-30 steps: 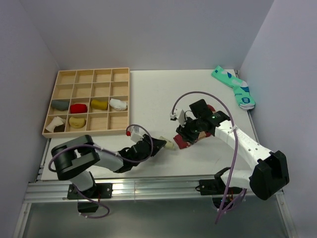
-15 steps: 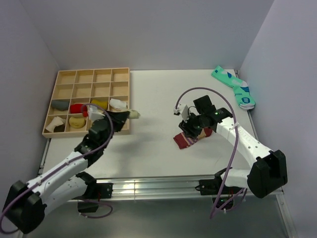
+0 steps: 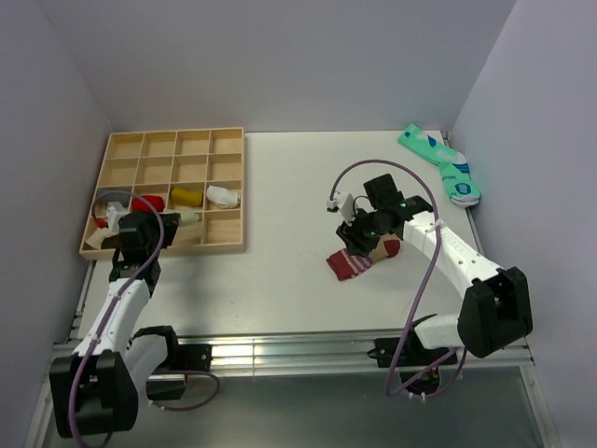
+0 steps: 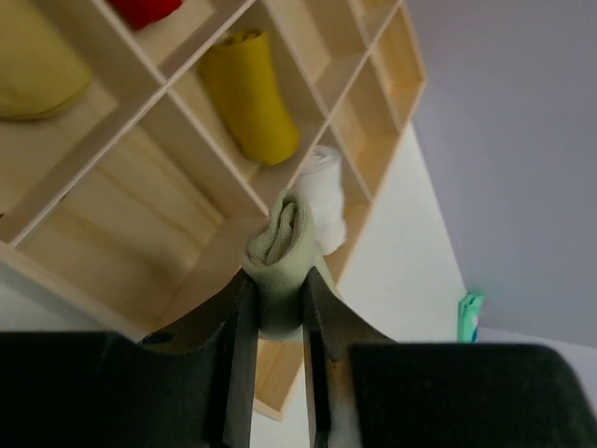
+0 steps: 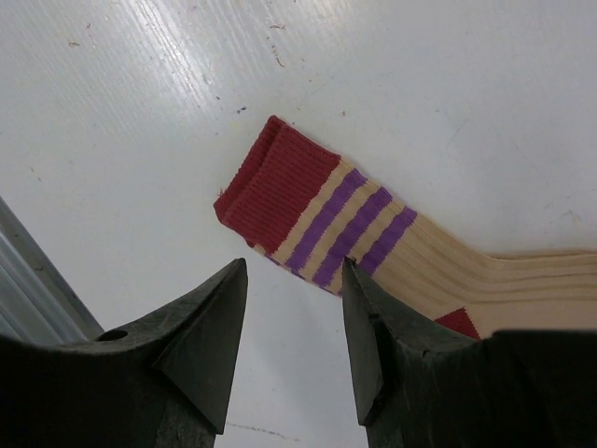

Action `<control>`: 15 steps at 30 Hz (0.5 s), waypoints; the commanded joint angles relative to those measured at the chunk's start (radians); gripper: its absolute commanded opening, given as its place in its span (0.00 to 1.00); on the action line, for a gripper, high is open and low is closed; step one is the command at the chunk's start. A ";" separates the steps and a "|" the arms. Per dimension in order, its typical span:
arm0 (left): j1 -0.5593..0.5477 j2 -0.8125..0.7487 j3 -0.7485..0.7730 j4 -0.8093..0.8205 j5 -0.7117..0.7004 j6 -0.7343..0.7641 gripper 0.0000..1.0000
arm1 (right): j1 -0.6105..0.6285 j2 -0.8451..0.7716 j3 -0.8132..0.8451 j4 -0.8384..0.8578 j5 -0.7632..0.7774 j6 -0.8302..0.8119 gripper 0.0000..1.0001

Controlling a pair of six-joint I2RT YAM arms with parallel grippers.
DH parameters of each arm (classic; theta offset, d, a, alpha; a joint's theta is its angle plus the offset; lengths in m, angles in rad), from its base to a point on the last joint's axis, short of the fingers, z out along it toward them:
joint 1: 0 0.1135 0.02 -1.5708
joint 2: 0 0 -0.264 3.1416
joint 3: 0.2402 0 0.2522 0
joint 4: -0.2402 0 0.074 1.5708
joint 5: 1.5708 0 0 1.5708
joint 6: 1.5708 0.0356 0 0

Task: Roll the socks
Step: Place the sock in the storage box.

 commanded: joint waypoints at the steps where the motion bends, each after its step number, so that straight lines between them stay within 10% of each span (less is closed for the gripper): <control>1: 0.022 0.068 -0.007 0.027 0.091 0.041 0.00 | -0.014 0.002 0.020 0.032 -0.022 -0.025 0.52; 15: 0.066 0.340 0.066 0.114 0.109 0.073 0.00 | -0.037 0.008 0.009 0.026 -0.049 -0.037 0.52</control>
